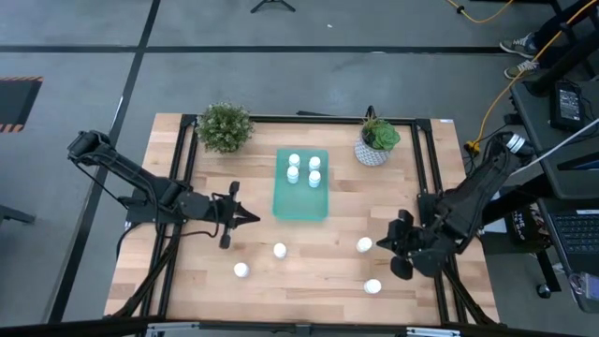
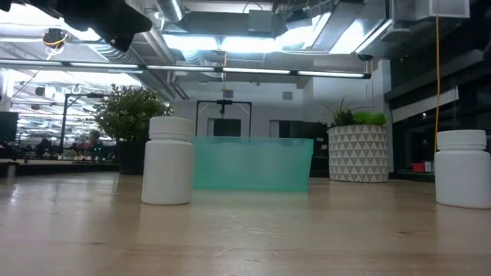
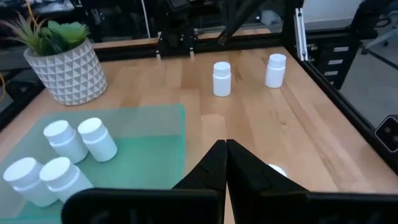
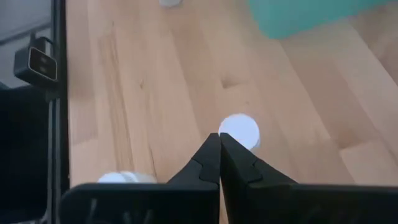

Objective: Pick and place pill bottles into a basket
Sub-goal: Put the white pill bottle into the green bin

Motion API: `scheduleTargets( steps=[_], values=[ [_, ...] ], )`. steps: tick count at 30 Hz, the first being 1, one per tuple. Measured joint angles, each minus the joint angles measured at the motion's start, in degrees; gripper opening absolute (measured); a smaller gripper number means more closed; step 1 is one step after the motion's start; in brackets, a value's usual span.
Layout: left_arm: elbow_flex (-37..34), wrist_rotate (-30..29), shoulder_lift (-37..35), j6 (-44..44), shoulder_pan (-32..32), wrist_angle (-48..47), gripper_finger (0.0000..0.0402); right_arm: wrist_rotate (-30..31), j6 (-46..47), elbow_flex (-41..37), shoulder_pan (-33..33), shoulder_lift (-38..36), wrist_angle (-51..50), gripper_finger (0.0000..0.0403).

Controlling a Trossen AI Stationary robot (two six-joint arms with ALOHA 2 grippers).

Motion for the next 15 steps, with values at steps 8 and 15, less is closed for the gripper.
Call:
scheduleTargets(
  steps=[8,15],
  values=[
    [0.0,0.1,0.0,-2.3,0.0,-0.4,0.0012,4.6,5.5,0.1,4.7,5.1,-2.3,0.0005],
    [0.0,0.1,0.0,-2.3,0.0,-0.2,0.0009,4.5,13.9,-2.3,6.7,11.2,0.5,0.0006]
  ],
)
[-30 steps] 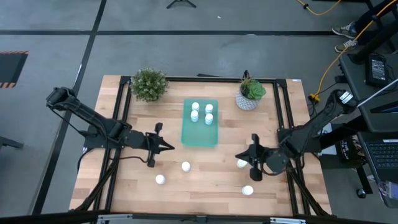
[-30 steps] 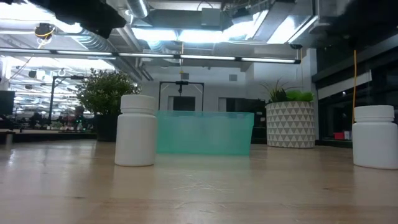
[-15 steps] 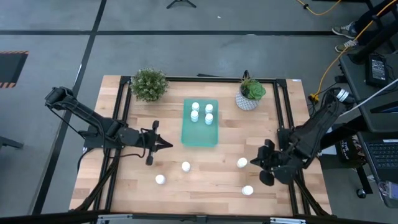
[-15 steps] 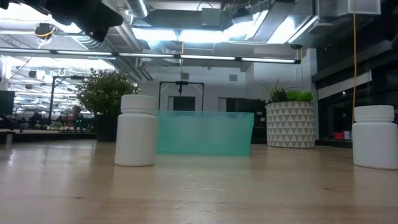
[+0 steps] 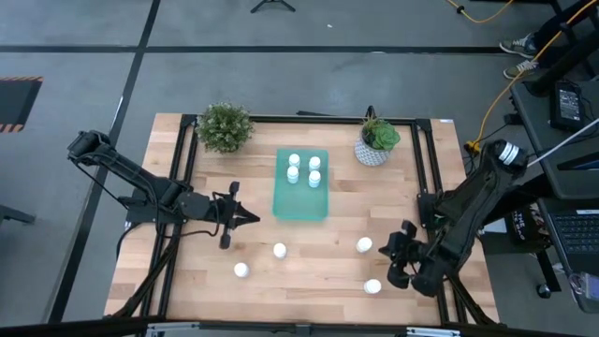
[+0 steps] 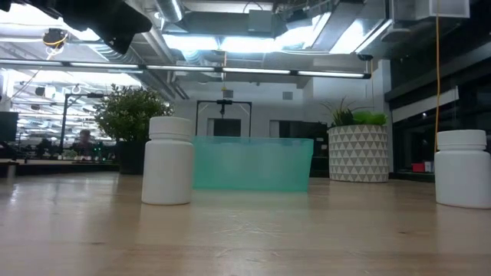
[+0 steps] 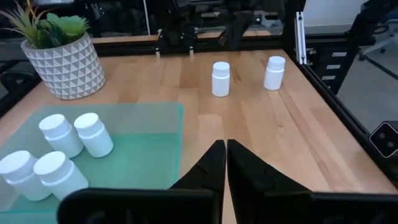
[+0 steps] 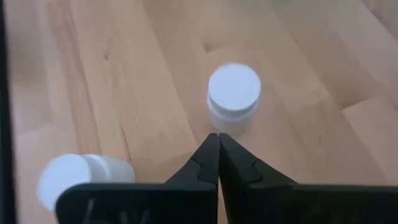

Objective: Pick and place pill bottles into a basket
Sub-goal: Put the white pill bottle into the green bin

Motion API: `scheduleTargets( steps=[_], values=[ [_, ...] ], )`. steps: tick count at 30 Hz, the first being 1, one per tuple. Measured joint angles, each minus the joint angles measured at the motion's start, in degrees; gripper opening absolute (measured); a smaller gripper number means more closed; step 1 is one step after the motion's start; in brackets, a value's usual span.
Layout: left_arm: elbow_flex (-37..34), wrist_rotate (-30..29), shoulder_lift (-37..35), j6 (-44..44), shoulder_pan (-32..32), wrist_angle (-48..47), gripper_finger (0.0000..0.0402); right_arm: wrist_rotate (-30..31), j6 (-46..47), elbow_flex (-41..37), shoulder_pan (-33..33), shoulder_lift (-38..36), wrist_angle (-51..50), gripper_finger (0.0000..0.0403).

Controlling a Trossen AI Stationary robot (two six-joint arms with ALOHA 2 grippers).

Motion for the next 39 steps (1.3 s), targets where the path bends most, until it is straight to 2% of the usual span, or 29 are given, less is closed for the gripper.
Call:
scheduleTargets(
  steps=[12,22,25,39],
  values=[
    [0.0,0.0,0.0,0.0,0.0,0.0,0.0012,0.1,1.0,0.0,0.2,8.9,0.8,0.0007],
    [0.0,0.0,0.0,0.0,0.0,0.0,0.0006,0.2,1.1,0.0,-0.4,12.2,2.7,0.0007],
    [0.0,0.0,0.0,0.0,0.0,0.0,0.0006,2.3,1.0,0.0,-1.0,12.5,3.6,0.0013],
    [0.0,0.0,0.0,0.0,0.0,0.0,0.0008,2.7,1.0,0.0,-1.8,12.5,2.3,0.0156]
  ],
)
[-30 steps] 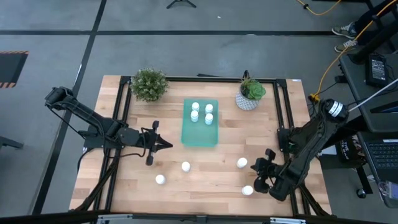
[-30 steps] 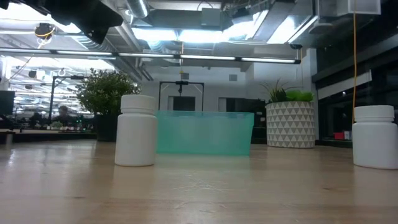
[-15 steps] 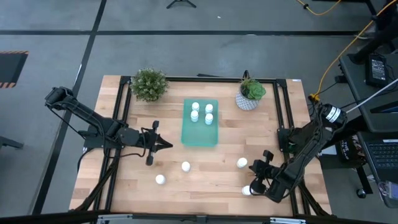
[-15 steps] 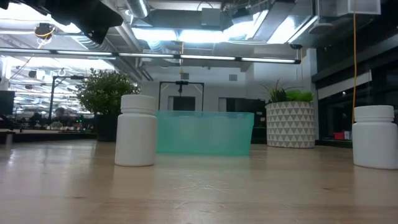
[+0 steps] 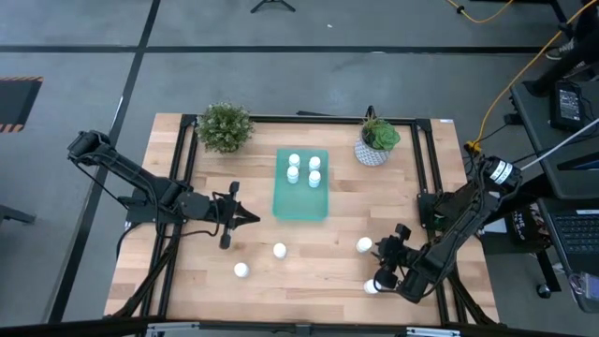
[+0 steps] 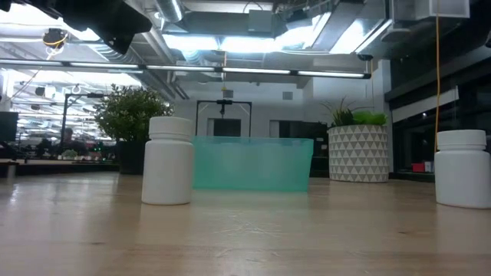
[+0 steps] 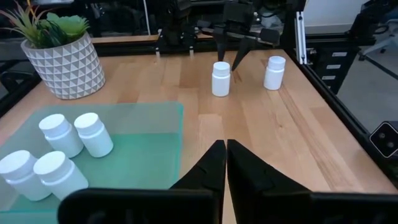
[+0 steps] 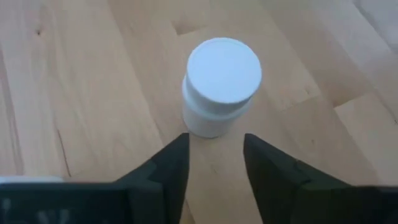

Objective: Pick and place pill bottles into a basket
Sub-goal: Put the white pill bottle into the green bin

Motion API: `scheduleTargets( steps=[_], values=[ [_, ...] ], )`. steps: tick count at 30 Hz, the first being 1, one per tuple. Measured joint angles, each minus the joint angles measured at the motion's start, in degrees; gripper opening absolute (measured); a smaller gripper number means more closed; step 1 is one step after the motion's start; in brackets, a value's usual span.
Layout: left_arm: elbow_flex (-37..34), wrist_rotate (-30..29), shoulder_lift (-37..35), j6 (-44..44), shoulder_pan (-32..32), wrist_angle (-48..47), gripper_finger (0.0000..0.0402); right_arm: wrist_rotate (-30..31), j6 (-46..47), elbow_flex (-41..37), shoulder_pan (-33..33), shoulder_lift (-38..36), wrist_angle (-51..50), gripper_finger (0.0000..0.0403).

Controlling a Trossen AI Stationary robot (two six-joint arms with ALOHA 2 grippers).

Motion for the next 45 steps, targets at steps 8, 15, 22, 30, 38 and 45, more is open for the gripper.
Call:
scheduleTargets(
  steps=[8,15,22,30,38,45],
  values=[
    [0.0,0.0,0.0,0.0,0.0,0.0,0.0008,4.4,0.0,0.0,0.0,0.0,0.7,0.02],
    [0.0,0.0,0.0,0.0,0.0,0.0,0.0004,5.4,0.0,0.0,-0.6,0.0,3.2,0.0205],
    [0.0,0.0,0.0,0.0,0.0,0.0,0.0008,5.5,-0.2,0.0,-3.6,0.0,3.7,0.0206],
    [0.0,0.0,0.0,0.0,0.0,0.0,0.0003,5.4,-1.7,0.0,-5.3,0.0,4.0,0.0206],
    [0.0,0.0,0.0,0.1,0.0,0.0,0.0007,5.5,-3.7,0.0,-5.3,0.0,6.7,0.0206],
    [0.0,0.0,0.0,0.1,0.0,0.0,0.0004,5.5,-4.3,0.0,-5.4,0.0,7.3,0.0206]
  ],
)
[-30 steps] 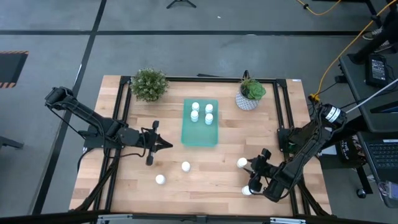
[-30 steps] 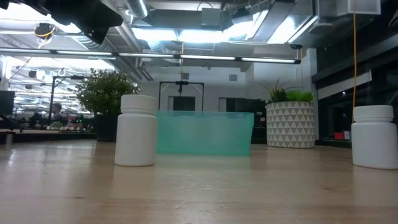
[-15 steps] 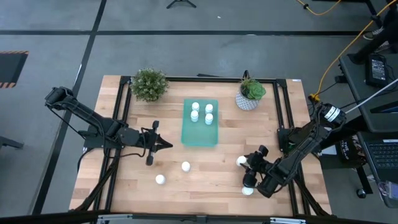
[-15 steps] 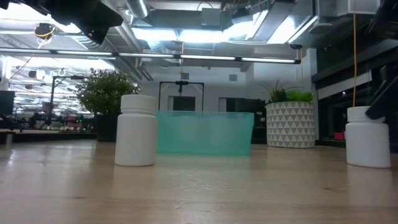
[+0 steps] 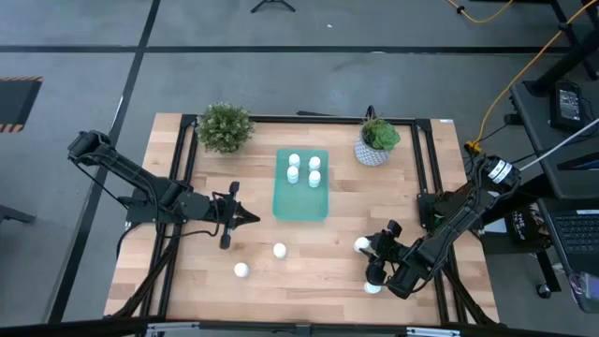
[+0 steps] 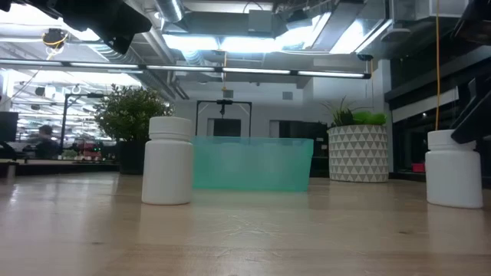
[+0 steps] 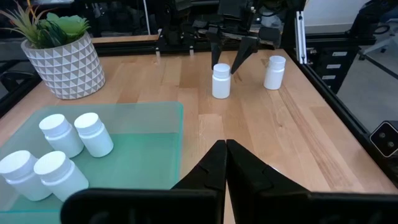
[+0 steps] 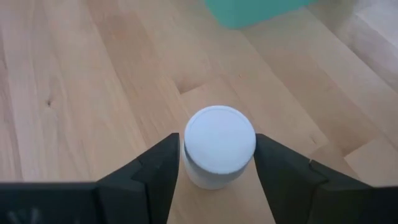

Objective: Pick and place pill bottles into a basket
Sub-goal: Put the white pill bottle into the green bin

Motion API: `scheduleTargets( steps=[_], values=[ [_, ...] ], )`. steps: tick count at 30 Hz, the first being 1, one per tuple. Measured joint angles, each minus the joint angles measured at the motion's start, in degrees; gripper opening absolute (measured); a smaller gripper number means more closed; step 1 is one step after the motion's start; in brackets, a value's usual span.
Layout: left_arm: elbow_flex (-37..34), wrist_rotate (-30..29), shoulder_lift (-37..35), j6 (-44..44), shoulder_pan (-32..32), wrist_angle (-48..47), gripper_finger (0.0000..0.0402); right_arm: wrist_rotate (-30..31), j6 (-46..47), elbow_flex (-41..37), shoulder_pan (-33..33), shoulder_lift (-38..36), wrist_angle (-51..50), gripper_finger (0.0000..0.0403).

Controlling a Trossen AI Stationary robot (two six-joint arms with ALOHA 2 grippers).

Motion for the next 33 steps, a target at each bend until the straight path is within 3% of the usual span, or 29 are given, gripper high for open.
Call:
scheduleTargets(
  steps=[17,28,33],
  values=[
    [0.0,0.0,0.0,0.0,0.0,-0.1,0.0008,-3.0,-3.1,0.0,-2.9,0.0,0.3,0.0205],
    [0.0,0.0,0.0,0.0,0.0,-0.1,0.0002,-2.1,-3.1,0.0,-2.9,0.0,0.4,0.0151],
    [0.0,0.0,0.0,0.0,0.0,-0.9,0.0006,-2.0,-3.2,0.0,-2.9,0.0,0.4,0.0149]
  ],
)
